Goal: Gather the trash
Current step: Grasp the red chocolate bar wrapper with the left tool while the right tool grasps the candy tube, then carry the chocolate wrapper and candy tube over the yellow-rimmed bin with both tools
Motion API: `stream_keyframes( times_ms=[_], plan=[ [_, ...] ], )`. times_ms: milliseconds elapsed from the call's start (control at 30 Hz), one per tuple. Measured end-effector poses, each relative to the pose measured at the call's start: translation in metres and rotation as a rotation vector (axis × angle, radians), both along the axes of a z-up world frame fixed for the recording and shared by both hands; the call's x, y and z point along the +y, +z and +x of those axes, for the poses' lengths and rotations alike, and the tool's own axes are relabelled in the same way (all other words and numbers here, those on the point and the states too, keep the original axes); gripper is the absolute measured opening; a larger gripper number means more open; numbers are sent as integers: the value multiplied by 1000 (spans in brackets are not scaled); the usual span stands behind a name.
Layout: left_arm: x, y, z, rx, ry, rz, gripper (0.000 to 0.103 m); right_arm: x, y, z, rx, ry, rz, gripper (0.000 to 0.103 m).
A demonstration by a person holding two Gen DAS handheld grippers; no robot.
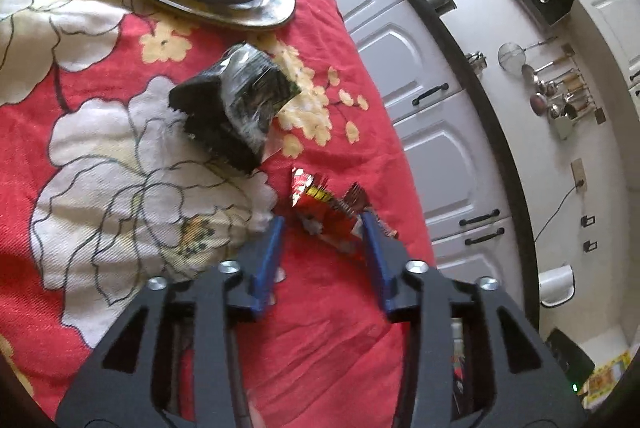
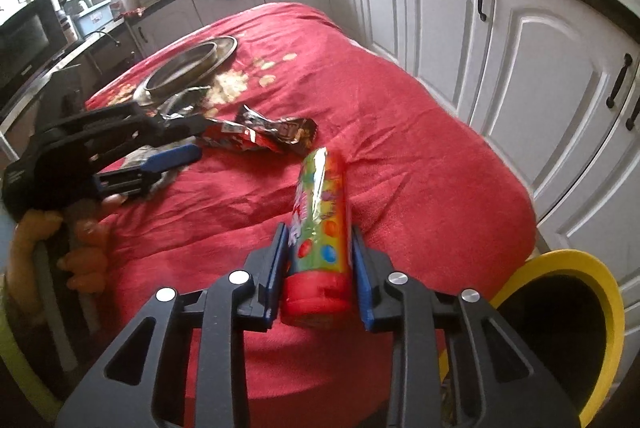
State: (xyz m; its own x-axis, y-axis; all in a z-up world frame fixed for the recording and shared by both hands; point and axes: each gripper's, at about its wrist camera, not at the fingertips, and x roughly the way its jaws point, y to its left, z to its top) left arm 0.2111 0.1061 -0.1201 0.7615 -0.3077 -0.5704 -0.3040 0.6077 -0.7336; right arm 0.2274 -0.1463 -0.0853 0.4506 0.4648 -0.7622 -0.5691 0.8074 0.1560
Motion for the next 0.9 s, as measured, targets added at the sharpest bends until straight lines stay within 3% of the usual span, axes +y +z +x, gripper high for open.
stream_keyframes(
  times_ms=[67, 200, 233, 333, 467, 700, 900],
  plan=[
    [-2, 4, 4, 3, 10, 13, 46, -4, 7, -6, -12, 3, 13, 28],
    [1, 4, 11, 15, 64, 31, 45, -9, 14, -15, -23, 9, 23, 28],
    [2, 4, 13, 20, 77, 39, 42, -11, 16, -17, -25, 7, 28, 28],
    [7, 0, 17, 48, 114, 65, 20, -18, 20, -21, -23, 6, 42, 28],
    [9, -2, 17, 52, 102, 78, 7, -28, 28, -25, -31, -8, 62, 28],
    [3, 7, -2, 11, 40, 91, 5, -45, 39, -30, -40, -45, 92, 28],
    [-17, 36, -23, -68, -31, 161, 3, -62, 47, -37, -58, -70, 112, 28]
  ],
)
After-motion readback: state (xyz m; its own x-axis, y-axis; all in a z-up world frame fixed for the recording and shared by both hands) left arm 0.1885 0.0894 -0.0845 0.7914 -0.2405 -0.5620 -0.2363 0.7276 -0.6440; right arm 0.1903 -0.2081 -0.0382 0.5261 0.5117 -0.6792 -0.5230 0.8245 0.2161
